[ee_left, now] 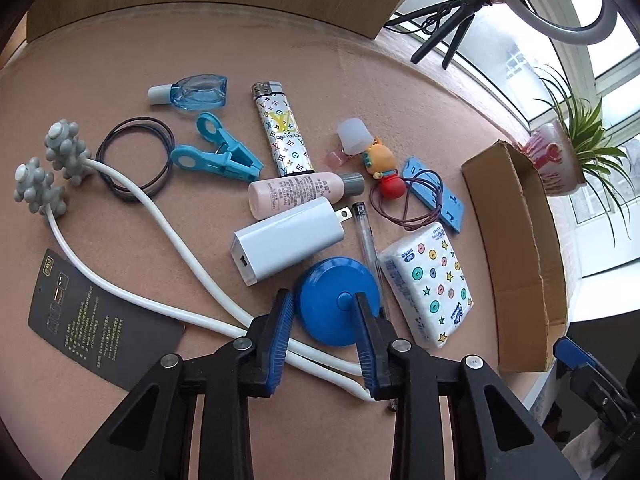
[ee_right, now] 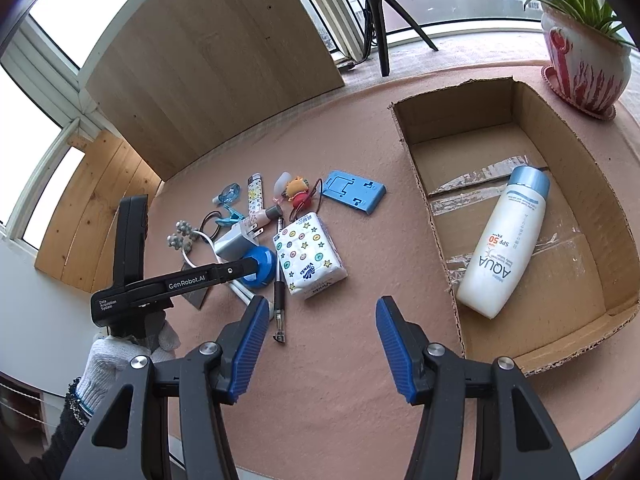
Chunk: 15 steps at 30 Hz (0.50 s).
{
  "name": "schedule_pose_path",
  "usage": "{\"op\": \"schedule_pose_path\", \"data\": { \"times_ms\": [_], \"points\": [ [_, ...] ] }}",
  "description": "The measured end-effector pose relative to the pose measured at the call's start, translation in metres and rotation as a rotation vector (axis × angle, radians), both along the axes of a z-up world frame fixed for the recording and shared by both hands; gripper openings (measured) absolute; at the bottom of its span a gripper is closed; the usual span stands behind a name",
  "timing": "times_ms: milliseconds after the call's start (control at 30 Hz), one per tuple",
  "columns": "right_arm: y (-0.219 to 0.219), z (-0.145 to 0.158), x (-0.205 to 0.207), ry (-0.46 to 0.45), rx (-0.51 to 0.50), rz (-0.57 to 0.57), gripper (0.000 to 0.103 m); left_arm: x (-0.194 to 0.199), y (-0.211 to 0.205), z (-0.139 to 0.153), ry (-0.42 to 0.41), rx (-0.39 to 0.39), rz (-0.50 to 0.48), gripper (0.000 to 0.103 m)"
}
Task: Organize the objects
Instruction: 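Move both tools back over the pile of items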
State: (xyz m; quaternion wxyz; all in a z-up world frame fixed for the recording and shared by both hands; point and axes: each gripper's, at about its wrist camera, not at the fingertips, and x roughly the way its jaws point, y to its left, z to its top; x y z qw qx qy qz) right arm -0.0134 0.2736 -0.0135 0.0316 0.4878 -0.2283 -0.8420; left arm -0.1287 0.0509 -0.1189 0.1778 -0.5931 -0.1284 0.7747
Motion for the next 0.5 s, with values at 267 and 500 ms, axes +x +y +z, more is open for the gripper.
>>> {"op": "schedule_pose_path", "data": {
  "times_ms": [267, 500],
  "points": [
    [-0.016, -0.009, -0.01, -0.017, 0.002, 0.043, 0.052, 0.02, -0.008, 0.001, 0.008, -0.044, -0.057, 0.028],
    [-0.042, -0.019, -0.027, -0.031, 0.024, 0.115, 0.052, 0.036, -0.041, 0.001, 0.006, -0.076, -0.044, 0.019]
  ]
}}
